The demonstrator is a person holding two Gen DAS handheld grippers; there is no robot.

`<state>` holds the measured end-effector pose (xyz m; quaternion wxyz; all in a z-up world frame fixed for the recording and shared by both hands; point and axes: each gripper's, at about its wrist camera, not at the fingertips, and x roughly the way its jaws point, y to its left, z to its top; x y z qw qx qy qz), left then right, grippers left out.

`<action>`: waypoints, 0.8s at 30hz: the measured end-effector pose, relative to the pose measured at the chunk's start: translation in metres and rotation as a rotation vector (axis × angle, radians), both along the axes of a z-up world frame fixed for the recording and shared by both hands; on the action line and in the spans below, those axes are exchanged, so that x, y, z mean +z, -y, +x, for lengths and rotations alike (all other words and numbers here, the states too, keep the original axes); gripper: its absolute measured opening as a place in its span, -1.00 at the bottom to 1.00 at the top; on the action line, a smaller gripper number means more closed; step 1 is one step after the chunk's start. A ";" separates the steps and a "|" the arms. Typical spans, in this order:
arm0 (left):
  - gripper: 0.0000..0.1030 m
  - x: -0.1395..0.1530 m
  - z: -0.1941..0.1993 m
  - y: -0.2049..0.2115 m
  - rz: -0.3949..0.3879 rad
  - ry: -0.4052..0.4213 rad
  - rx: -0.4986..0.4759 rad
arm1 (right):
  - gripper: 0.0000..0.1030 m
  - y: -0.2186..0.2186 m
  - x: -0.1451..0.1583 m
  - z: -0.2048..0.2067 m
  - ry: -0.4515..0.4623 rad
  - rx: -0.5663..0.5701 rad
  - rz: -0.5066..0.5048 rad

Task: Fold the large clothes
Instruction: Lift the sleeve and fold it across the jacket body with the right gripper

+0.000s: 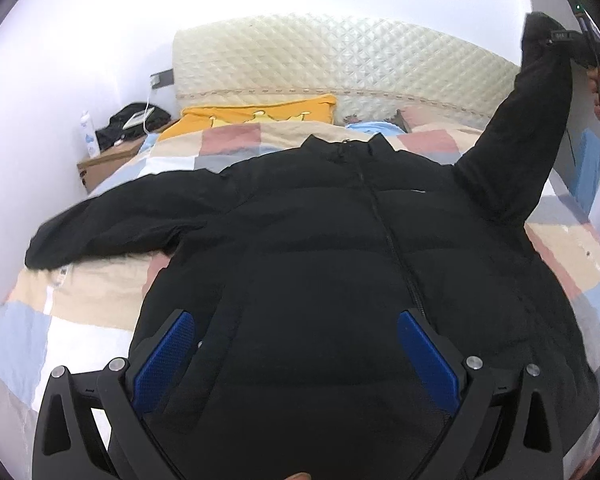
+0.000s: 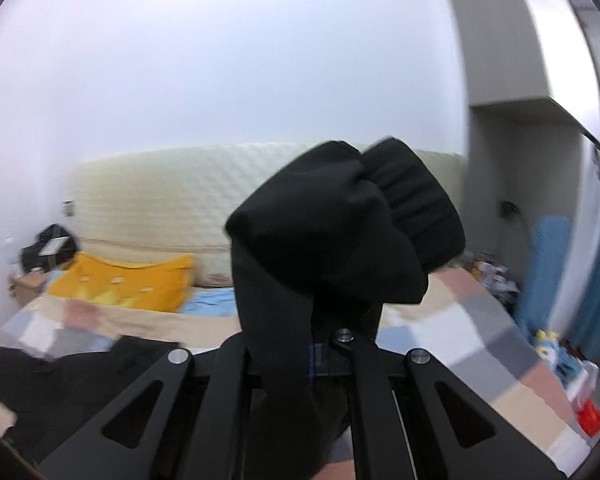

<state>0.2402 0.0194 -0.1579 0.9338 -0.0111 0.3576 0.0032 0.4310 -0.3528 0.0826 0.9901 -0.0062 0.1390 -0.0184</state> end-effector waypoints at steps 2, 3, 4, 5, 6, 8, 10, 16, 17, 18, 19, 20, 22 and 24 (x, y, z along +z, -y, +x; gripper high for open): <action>0.99 0.003 -0.003 -0.010 -0.042 0.004 0.007 | -0.90 -0.033 -0.001 0.001 -0.006 0.046 -0.015; 0.99 0.006 -0.005 -0.015 -0.060 0.008 0.013 | -0.90 -0.053 -0.004 0.002 -0.013 0.068 -0.030; 0.99 0.008 -0.006 -0.019 -0.070 0.013 0.018 | -0.90 -0.072 -0.010 0.003 -0.021 0.090 -0.042; 0.99 0.010 -0.008 -0.025 -0.083 0.020 0.024 | -0.90 -0.084 -0.015 0.004 -0.031 0.108 -0.046; 0.99 0.013 -0.010 -0.031 -0.096 0.028 0.030 | -0.90 -0.101 -0.022 0.005 -0.043 0.130 -0.045; 0.99 0.015 -0.013 -0.040 -0.114 0.037 0.036 | -0.90 -0.124 -0.039 0.007 -0.062 0.169 -0.038; 0.99 0.016 -0.013 -0.049 -0.136 0.032 0.033 | -0.89 -0.159 -0.057 0.007 -0.079 0.227 -0.023; 0.99 0.012 -0.014 -0.077 -0.175 0.029 0.065 | -0.88 -0.254 -0.118 0.021 -0.183 0.377 -0.023; 0.99 0.011 -0.014 -0.081 -0.183 0.028 0.070 | -0.88 -0.265 -0.128 0.024 -0.200 0.391 -0.025; 0.99 0.009 -0.014 -0.085 -0.190 0.027 0.079 | -0.88 -0.277 -0.141 0.024 -0.219 0.404 -0.030; 0.99 0.007 -0.013 -0.089 -0.196 0.027 0.090 | -0.88 -0.290 -0.158 0.027 -0.244 0.421 -0.042; 0.99 0.004 -0.011 -0.093 -0.203 0.025 0.102 | -0.88 -0.295 -0.170 0.027 -0.258 0.431 -0.051; 0.99 -0.001 -0.008 -0.099 -0.205 0.029 0.132 | -0.88 -0.310 -0.196 0.031 -0.278 0.432 -0.076; 0.99 -0.004 -0.007 -0.107 -0.213 0.044 0.171 | -0.88 -0.323 -0.219 0.037 -0.301 0.427 -0.089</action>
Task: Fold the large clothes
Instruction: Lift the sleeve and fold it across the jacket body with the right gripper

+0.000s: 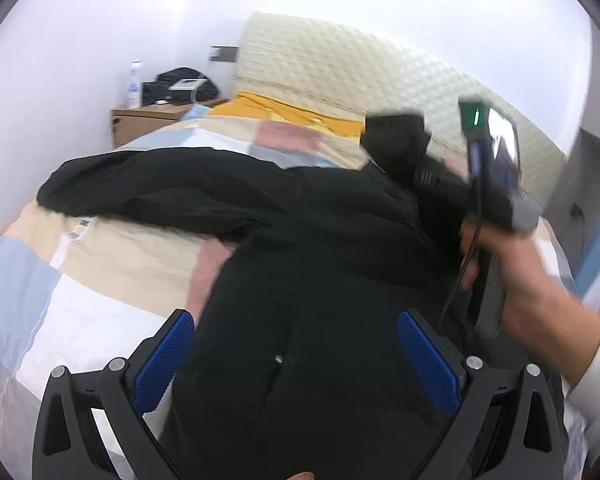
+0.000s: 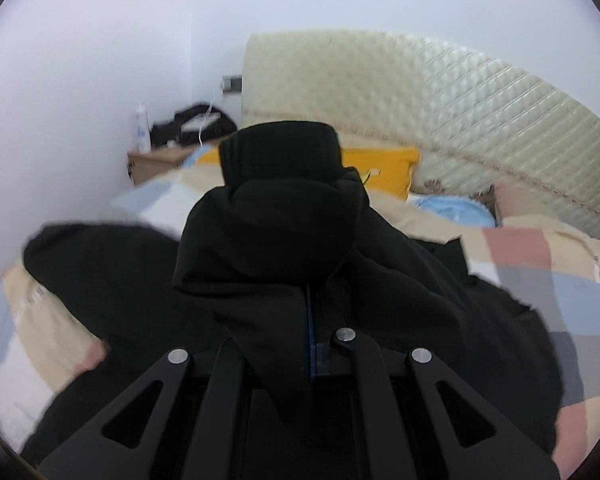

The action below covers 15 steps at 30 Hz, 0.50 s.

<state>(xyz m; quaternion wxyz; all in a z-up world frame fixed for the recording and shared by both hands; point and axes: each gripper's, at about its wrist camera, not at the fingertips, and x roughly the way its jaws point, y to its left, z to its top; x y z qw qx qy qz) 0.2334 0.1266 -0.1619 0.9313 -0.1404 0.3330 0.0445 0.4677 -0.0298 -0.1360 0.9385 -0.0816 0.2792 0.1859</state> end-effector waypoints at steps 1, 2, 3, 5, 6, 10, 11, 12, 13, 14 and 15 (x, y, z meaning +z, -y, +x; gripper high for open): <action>0.99 -0.001 0.001 -0.003 -0.001 -0.001 0.010 | -0.88 -0.006 -0.014 0.003 -0.021 0.004 0.000; 0.99 -0.002 0.001 -0.003 0.000 -0.001 0.015 | -0.88 -0.009 -0.024 0.005 -0.039 0.006 -0.001; 0.99 -0.003 0.002 -0.004 0.001 -0.002 0.019 | -0.88 -0.014 -0.038 0.009 -0.068 0.009 -0.009; 0.99 -0.006 0.004 -0.003 0.005 -0.004 0.018 | -0.88 -0.028 -0.065 0.014 -0.131 0.007 -0.056; 0.99 -0.008 0.005 -0.002 0.012 -0.009 0.014 | -0.88 -0.031 -0.078 0.016 -0.168 0.007 -0.092; 0.99 -0.011 0.009 0.001 0.022 -0.024 0.007 | -0.88 -0.043 -0.096 0.019 -0.173 0.004 -0.167; 0.99 -0.010 0.009 0.003 0.027 -0.024 0.005 | -0.88 -0.044 -0.096 0.019 -0.173 0.004 -0.171; 0.99 -0.010 0.009 0.004 0.031 -0.023 0.002 | -0.88 -0.043 -0.094 0.018 -0.173 0.006 -0.169; 0.99 -0.009 0.009 0.004 0.031 -0.023 -0.001 | -0.88 -0.040 -0.090 0.017 -0.174 0.011 -0.154; 0.99 -0.009 0.007 0.004 0.031 -0.023 -0.004 | -0.86 -0.040 -0.087 0.015 -0.178 0.013 -0.142; 0.99 -0.008 0.007 0.004 0.033 -0.022 -0.005 | -0.82 -0.037 -0.086 0.016 -0.192 0.018 -0.131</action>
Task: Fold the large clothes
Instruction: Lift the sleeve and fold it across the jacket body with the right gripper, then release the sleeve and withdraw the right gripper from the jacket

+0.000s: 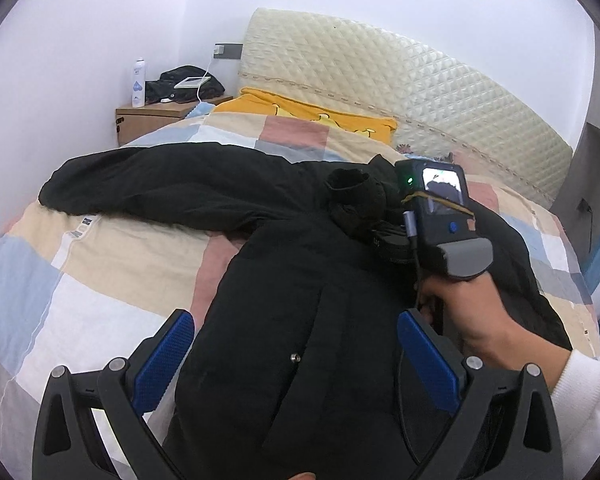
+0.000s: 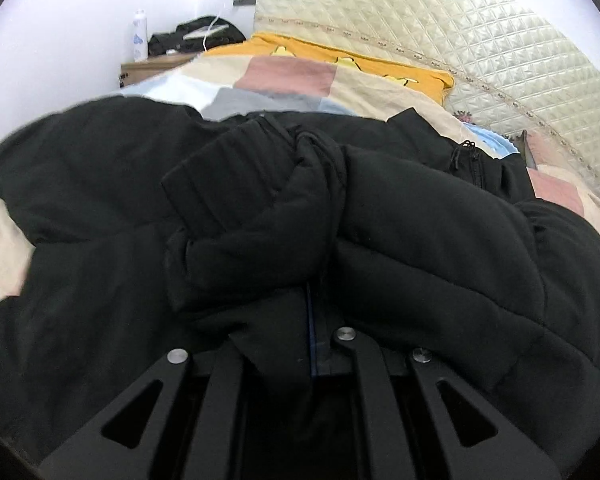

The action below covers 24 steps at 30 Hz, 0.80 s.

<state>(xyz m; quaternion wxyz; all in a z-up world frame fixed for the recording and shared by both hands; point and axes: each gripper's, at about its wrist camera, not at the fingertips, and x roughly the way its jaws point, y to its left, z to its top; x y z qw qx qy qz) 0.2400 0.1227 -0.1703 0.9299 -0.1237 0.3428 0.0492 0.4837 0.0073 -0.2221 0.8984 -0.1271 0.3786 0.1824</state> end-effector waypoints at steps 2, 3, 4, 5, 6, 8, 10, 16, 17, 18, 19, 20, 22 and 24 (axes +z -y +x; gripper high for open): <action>0.99 0.001 -0.001 0.000 0.007 0.004 0.000 | -0.73 0.002 0.005 -0.003 -0.040 0.009 0.020; 0.99 0.002 -0.002 0.000 0.008 0.005 -0.001 | -0.64 0.003 0.007 -0.006 -0.053 0.012 0.017; 0.99 0.002 -0.002 0.001 0.011 0.007 -0.002 | -0.59 0.003 0.010 -0.010 -0.059 0.018 0.005; 0.99 0.003 -0.003 0.003 0.017 0.012 -0.005 | -0.44 0.002 0.011 -0.014 -0.061 0.020 -0.010; 0.99 0.003 -0.004 0.005 0.024 0.015 -0.008 | -0.25 0.003 0.013 -0.016 -0.065 0.019 -0.016; 0.99 0.003 -0.005 0.012 0.033 0.016 -0.025 | 0.22 0.007 0.023 -0.025 -0.073 0.015 0.007; 0.99 0.003 -0.006 0.019 0.061 0.017 -0.034 | 0.53 0.013 0.038 -0.038 -0.052 0.023 0.044; 0.99 0.010 -0.015 0.034 0.087 0.018 -0.055 | 0.53 0.040 0.085 -0.079 0.004 0.028 0.085; 0.99 0.012 -0.018 0.035 0.072 0.026 -0.061 | 0.53 0.045 0.091 -0.086 0.015 0.026 0.088; 0.99 0.014 -0.020 0.038 0.068 0.030 -0.063 | 0.53 0.054 0.098 -0.096 0.030 0.017 0.094; 0.99 0.016 -0.023 0.042 0.071 0.032 -0.067 | 0.53 0.063 0.104 -0.106 0.042 0.004 0.108; 0.99 0.018 -0.026 0.046 0.080 0.039 -0.073 | 0.53 0.071 0.109 -0.114 0.049 -0.006 0.124; 0.99 0.025 -0.035 0.054 0.115 0.057 -0.076 | 0.53 0.090 0.119 -0.129 0.066 -0.034 0.176; 0.99 0.031 -0.045 0.059 0.122 0.078 -0.074 | 0.53 0.110 0.129 -0.144 0.077 -0.073 0.221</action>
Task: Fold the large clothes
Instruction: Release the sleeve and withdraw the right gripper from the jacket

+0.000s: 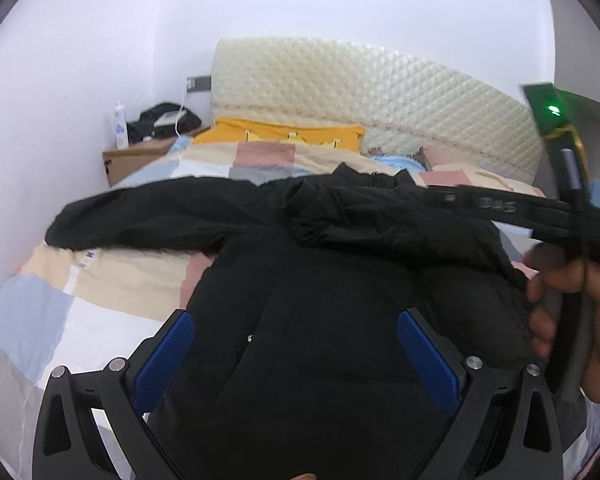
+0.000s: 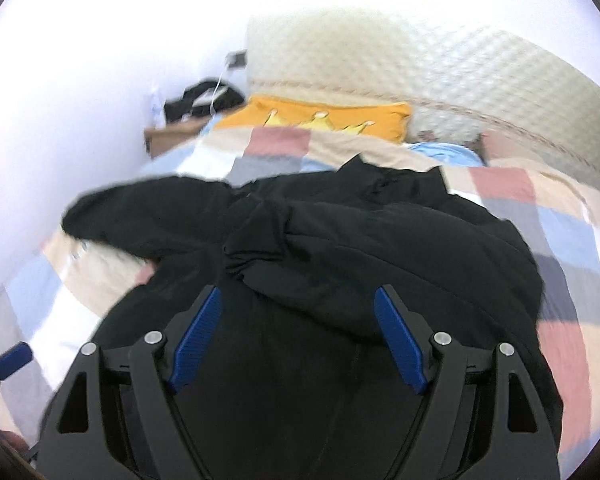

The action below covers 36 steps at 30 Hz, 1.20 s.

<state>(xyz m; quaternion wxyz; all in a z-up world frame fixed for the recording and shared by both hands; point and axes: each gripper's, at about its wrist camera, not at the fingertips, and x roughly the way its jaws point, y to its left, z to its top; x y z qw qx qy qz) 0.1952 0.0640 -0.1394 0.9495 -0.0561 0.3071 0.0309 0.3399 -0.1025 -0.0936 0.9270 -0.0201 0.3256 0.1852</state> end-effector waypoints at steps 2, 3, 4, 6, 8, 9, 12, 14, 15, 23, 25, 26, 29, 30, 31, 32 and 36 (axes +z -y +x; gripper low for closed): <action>0.99 0.006 -0.011 0.005 -0.004 0.021 -0.009 | 0.54 0.017 0.010 -0.016 0.013 -0.037 0.024; 0.99 0.008 -0.016 0.008 -0.002 0.031 -0.015 | 0.54 0.022 0.013 -0.021 0.020 -0.047 0.023; 0.99 0.011 -0.020 0.011 0.001 0.038 -0.019 | 0.54 0.029 0.020 -0.032 0.037 -0.058 0.021; 0.99 0.017 -0.028 0.019 0.005 0.053 -0.033 | 0.55 0.038 0.031 -0.049 0.064 -0.071 0.030; 0.99 0.024 -0.034 0.026 -0.001 0.065 -0.050 | 0.57 0.049 0.041 -0.067 0.087 -0.090 0.038; 0.99 0.027 -0.038 0.029 -0.005 0.074 -0.058 | 0.58 0.054 0.045 -0.076 0.101 -0.099 0.037; 0.99 0.033 -0.048 0.038 0.002 0.100 -0.077 | 0.61 0.068 0.054 -0.106 0.143 -0.115 0.043; 0.99 0.034 -0.052 0.043 0.014 0.109 -0.093 | 0.61 0.078 0.055 -0.123 0.152 -0.124 0.062; 0.99 0.034 -0.053 0.046 0.024 0.114 -0.098 | 0.62 0.083 0.055 -0.131 0.156 -0.128 0.073; 0.99 0.039 -0.067 0.059 0.075 0.154 -0.077 | 0.74 0.104 0.033 -0.175 0.203 -0.191 0.097; 0.99 0.040 -0.070 0.061 0.068 0.155 -0.088 | 0.75 0.105 0.029 -0.177 0.197 -0.194 0.083; 0.99 0.040 -0.070 0.061 0.065 0.153 -0.093 | 0.75 0.106 0.028 -0.180 0.197 -0.197 0.082; 0.99 0.037 -0.072 0.065 0.076 0.149 -0.102 | 0.76 0.111 0.026 -0.192 0.208 -0.203 0.095; 0.99 0.035 -0.071 0.065 0.079 0.146 -0.109 | 0.79 0.112 0.024 -0.196 0.208 -0.201 0.097; 0.99 0.034 -0.070 0.065 0.082 0.139 -0.113 | 0.82 0.113 0.022 -0.200 0.208 -0.198 0.096; 0.99 0.032 -0.069 0.065 0.082 0.133 -0.115 | 0.94 0.114 0.019 -0.206 0.209 -0.198 0.094; 0.99 0.027 -0.066 0.065 0.066 0.116 -0.121 | 1.00 0.114 0.008 -0.219 0.188 -0.210 0.077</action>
